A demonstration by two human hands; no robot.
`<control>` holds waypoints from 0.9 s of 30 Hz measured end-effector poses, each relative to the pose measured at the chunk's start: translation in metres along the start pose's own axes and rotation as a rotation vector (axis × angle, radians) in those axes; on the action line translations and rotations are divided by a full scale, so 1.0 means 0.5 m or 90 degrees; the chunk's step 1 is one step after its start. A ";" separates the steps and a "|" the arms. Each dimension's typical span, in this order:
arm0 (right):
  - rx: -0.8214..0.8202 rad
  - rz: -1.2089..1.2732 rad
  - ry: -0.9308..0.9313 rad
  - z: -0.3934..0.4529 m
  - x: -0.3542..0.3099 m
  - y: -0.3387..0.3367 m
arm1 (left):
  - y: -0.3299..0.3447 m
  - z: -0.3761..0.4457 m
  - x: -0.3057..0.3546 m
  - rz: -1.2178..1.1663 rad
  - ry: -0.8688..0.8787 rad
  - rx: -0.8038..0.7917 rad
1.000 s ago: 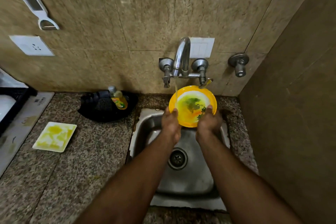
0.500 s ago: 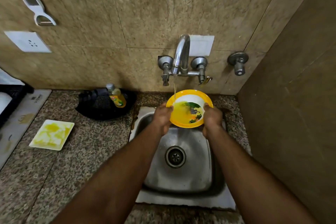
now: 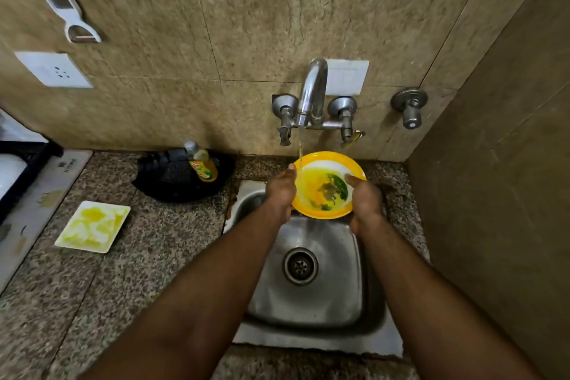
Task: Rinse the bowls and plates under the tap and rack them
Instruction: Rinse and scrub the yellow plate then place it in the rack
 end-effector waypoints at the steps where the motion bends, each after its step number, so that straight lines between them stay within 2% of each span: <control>1: 0.004 -0.003 -0.020 0.006 0.000 -0.004 | -0.001 0.007 0.001 0.007 0.000 -0.009; 4: 0.102 -0.051 -0.115 0.003 0.002 -0.004 | 0.019 0.005 -0.012 -0.042 -0.006 -0.027; 8: 0.213 0.010 -0.157 -0.008 0.009 0.001 | 0.065 -0.018 -0.057 -0.115 0.035 -0.026; 11: 0.191 -0.005 -0.144 -0.019 0.012 -0.003 | 0.062 -0.021 -0.060 -0.129 0.014 0.029; 13: 0.150 -0.029 -0.063 -0.021 0.015 -0.011 | 0.045 -0.013 -0.042 -0.125 -0.009 0.054; 16: 0.072 0.028 0.024 0.014 0.034 -0.031 | 0.028 -0.002 -0.008 -0.070 -0.049 -0.026; 19: 0.122 0.023 -0.035 0.070 0.058 -0.048 | 0.044 -0.010 0.000 -0.103 -0.048 -0.106; 22: 0.186 0.022 -0.132 -0.007 0.004 0.011 | 0.073 -0.028 -0.022 -0.128 -0.010 -0.075; 24: 0.190 0.029 -0.160 -0.024 0.001 0.026 | 0.072 -0.044 -0.031 -0.132 -0.006 -0.024; 27: 0.145 -0.035 -0.068 -0.039 0.006 0.027 | 0.039 -0.032 -0.032 -0.095 -0.042 0.002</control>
Point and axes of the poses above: each hand's wrist, its own z-axis towards the middle knuckle, its own y-axis out of the palm, x = y × z, the point moved 3 cm from there along z, towards the middle knuckle, and after that the axes turned 15 degrees about -x, right-handed, at the moved point
